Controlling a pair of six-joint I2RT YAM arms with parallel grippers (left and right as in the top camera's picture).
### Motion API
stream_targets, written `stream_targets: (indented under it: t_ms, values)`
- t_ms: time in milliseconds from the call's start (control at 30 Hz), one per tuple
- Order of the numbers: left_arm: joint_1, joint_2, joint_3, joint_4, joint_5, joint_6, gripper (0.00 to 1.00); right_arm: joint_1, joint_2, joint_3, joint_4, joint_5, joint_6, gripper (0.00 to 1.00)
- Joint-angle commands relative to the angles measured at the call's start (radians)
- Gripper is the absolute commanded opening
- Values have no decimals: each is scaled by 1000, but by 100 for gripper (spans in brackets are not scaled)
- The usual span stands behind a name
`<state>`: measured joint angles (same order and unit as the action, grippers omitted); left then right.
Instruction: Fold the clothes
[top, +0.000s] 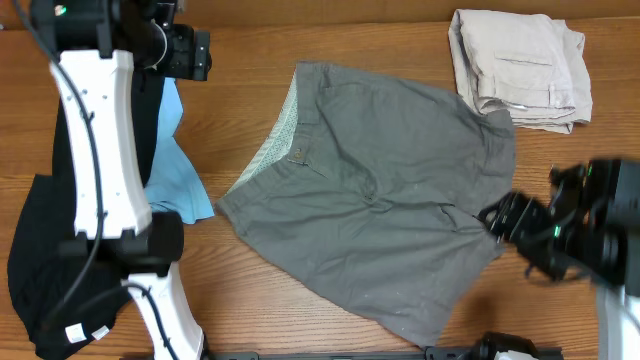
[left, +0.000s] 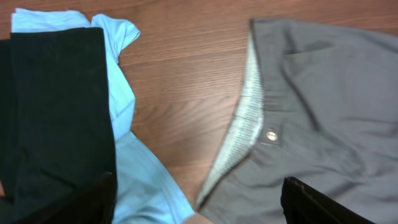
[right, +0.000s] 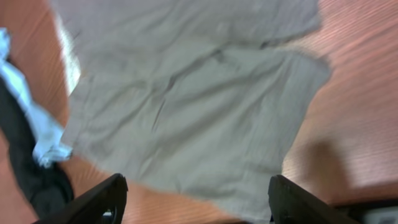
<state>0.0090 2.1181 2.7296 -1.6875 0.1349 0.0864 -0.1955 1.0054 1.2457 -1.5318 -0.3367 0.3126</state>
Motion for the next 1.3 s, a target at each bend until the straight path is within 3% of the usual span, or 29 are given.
stream_targets:
  t_ms: [0, 200, 300, 567, 633, 867, 1100, 1133, 1167, 1200, 1233, 1267]
  values:
    - [-53, -160, -121, -2, -6, -91, 87, 78, -71, 10, -41, 8, 116, 76]
    - [-118, -293, -537, 1, -146, -317, 87, 255, -102, -10, -127, 145, 309, 77]
    - [-120, -301, -708, 41, -146, -376, 82, 350, -101, -86, -118, 196, 434, 77]
    - [-118, -301, -1138, 396, -103, -526, 66, 555, -101, -398, 70, 143, 692, 73]
    - [-118, -301, -1228, 486, -61, -546, 61, 587, -101, -431, 109, 131, 720, 73]
    - [-106, -301, -1516, 728, -90, -706, 60, 646, -79, -459, 147, 130, 766, 72]
    - [-104, -301, -1654, 889, -129, -745, 59, 646, -2, -459, 148, 127, 765, 71]
    - [-103, -301, -1661, 912, -137, -745, 53, 646, 11, -460, 149, 130, 766, 69]
    - [-103, -301, -1665, 923, -142, -745, 41, 646, 20, -460, 149, 134, 766, 68]
    - [-103, -301, -1667, 939, -145, -745, 17, 646, 32, -460, 151, 135, 766, 68]
    - [-103, -301, -1668, 951, -145, -744, 4, 647, 44, -463, 156, 134, 766, 67]
    - [-103, -301, -1668, 958, -146, -744, 4, 648, 53, -468, 161, 133, 770, 66]
